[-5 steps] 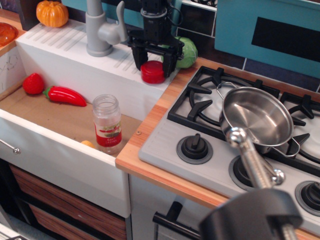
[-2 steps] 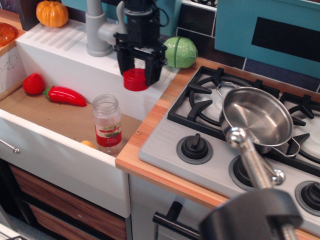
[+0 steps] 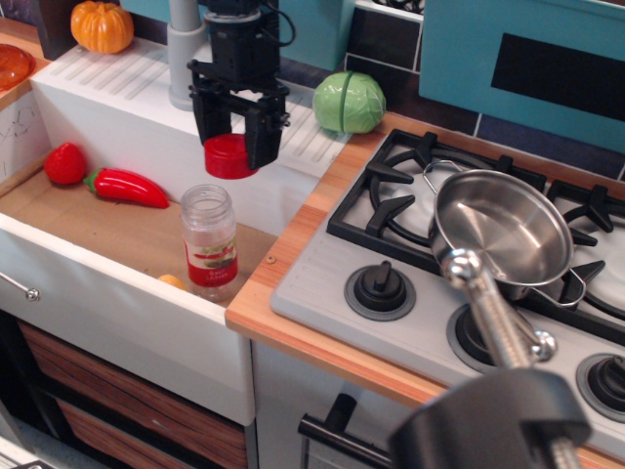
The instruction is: Put cap on container
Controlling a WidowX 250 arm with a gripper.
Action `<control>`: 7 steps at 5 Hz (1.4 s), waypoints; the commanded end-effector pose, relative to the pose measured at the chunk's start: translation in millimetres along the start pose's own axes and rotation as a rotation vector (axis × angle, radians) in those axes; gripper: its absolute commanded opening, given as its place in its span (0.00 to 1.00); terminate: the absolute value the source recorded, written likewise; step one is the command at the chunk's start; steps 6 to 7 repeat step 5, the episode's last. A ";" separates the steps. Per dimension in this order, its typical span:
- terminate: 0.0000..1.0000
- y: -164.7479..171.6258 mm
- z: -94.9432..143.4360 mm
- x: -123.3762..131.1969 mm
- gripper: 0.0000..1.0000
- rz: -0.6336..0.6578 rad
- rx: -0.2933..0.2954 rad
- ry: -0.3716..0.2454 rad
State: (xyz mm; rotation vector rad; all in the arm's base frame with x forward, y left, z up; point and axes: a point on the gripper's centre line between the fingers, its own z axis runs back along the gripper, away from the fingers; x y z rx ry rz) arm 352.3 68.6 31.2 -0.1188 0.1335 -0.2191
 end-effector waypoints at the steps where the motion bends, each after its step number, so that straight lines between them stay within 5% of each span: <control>1: 0.00 9.5 26.9 -3.7 0.00 -0.051 0.074 -0.089; 4: 0.00 3.2 7.8 -14.7 0.00 -0.090 0.090 -0.089; 5: 1.00 3.3 3.4 -16.6 0.00 -0.092 0.099 -0.090; 7: 1.00 3.3 3.4 -16.6 0.00 -0.092 0.099 -0.090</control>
